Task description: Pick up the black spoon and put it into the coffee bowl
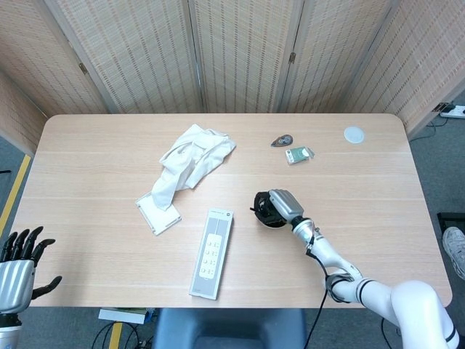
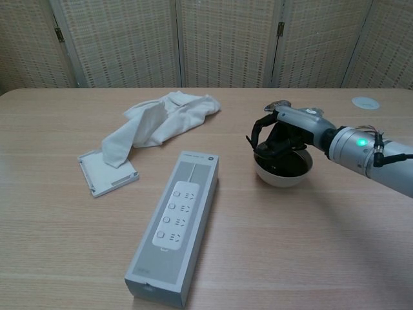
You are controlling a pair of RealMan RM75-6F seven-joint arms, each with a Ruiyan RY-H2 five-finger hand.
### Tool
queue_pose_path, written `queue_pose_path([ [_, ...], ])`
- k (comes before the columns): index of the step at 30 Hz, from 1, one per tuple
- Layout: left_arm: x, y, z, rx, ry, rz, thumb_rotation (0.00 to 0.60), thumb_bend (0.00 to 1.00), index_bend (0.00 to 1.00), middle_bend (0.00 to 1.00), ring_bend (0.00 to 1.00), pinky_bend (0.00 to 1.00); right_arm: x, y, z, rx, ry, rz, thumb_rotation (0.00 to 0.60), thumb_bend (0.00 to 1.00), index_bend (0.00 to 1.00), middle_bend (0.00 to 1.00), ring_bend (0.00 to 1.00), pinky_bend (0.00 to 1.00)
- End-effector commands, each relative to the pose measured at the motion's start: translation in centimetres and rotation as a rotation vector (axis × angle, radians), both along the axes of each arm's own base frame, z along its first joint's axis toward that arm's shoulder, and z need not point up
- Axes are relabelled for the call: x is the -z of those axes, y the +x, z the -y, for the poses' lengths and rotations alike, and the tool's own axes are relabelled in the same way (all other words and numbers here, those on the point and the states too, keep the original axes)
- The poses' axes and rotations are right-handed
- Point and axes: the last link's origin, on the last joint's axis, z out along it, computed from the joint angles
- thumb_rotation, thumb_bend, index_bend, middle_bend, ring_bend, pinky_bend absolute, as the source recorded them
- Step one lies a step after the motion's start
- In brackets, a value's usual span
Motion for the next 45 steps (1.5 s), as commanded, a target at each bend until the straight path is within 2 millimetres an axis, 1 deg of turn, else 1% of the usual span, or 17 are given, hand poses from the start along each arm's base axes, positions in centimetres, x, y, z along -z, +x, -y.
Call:
queue_pose_path([
  [1, 0.0, 0.0, 0.0, 0.0, 0.0, 0.0, 0.6, 0.14, 0.29, 0.11, 0.08, 0.07, -0.5, -0.8, -0.8, -0.012, 0.014, -0.013, 0.6, 0.45, 0.74, 0.99, 1.0, 1.0],
  [5, 0.1, 0.0, 0.0, 0.002, -0.003, 0.001, 0.6, 0.14, 0.29, 0.11, 0.08, 0.07, -1.3, -1.7, -1.3, -0.021, 0.016, -0.039, 0.6, 0.45, 0.74, 0.99, 1.0, 1.0],
  [9, 0.1, 0.1, 0.0, 0.005, -0.003, 0.002, 0.6, 0.14, 0.29, 0.11, 0.08, 0.07, -1.9, -2.5, -0.8, -0.004, -0.003, -0.065, 0.6, 0.45, 0.74, 0.99, 1.0, 1.0],
  [12, 0.1, -0.1, 0.1, -0.001, -0.003, 0.001, 0.6, 0.14, 0.29, 0.11, 0.08, 0.07, -2.1, -2.6, -0.2, 0.01, -0.018, -0.075, 0.6, 0.45, 0.74, 0.99, 1.0, 1.0],
  [17, 0.1, -0.1, 0.1, -0.004, 0.0, 0.001, 0.6, 0.14, 0.29, 0.11, 0.08, 0.07, -1.5, -1.8, 0.7, 0.014, -0.036, -0.069, 0.6, 0.45, 0.73, 0.99, 1.0, 1.0],
  [21, 0.0, -0.1, 0.1, -0.006, 0.001, -0.003, 0.6, 0.14, 0.29, 0.11, 0.08, 0.07, -0.4, -0.7, 1.1, 0.01, -0.03, -0.055, 0.6, 0.45, 0.74, 0.98, 1.0, 1.0],
  [25, -0.1, -0.1, 0.2, -0.005, 0.001, -0.002, 0.6, 0.14, 0.29, 0.11, 0.08, 0.07, 0.4, 0.1, 0.9, -0.01, -0.02, -0.047, 0.6, 0.45, 0.74, 0.99, 1.0, 1.0],
  [28, -0.1, -0.1, 0.3, -0.007, -0.001, -0.004, 0.6, 0.14, 0.29, 0.11, 0.08, 0.07, 0.5, 0.3, 0.4, -0.03, -0.011, -0.036, 0.6, 0.45, 0.73, 0.99, 1.0, 1.0],
  [32, 0.0, -0.1, 0.3, -0.006, -0.003, -0.005, 0.6, 0.14, 0.29, 0.11, 0.08, 0.07, 0.0, -0.4, -0.3, -0.05, -0.006, -0.047, 0.6, 0.45, 0.74, 0.99, 1.0, 1.0],
  [36, 0.2, 0.1, 0.1, 0.004, -0.01, -0.001, 0.6, 0.14, 0.29, 0.11, 0.08, 0.07, -0.7, -1.6, -0.9, -0.051, -0.004, -0.066, 0.6, 0.45, 0.74, 0.99, 1.0, 1.0],
  [42, 0.4, 0.2, -0.1, 0.008, -0.016, -0.001, 0.6, 0.14, 0.29, 0.11, 0.08, 0.07, -1.6, -2.9, -0.4, -0.024, -0.029, -0.102, 0.6, 0.45, 0.74, 0.99, 1.0, 1.0],
  [44, 0.4, 0.2, -0.1, 0.007, -0.016, -0.002, 0.6, 0.14, 0.29, 0.11, 0.08, 0.07, -1.8, -3.0, -0.2, -0.013, -0.036, -0.097, 0.6, 0.42, 0.74, 0.99, 1.0, 1.0],
  [45, 0.4, 0.3, -0.1, 0.007, -0.016, -0.002, 0.6, 0.14, 0.29, 0.11, 0.08, 0.07, -1.9, -3.0, -0.2, -0.011, -0.038, -0.094, 0.6, 0.37, 0.73, 0.99, 1.0, 1.0],
])
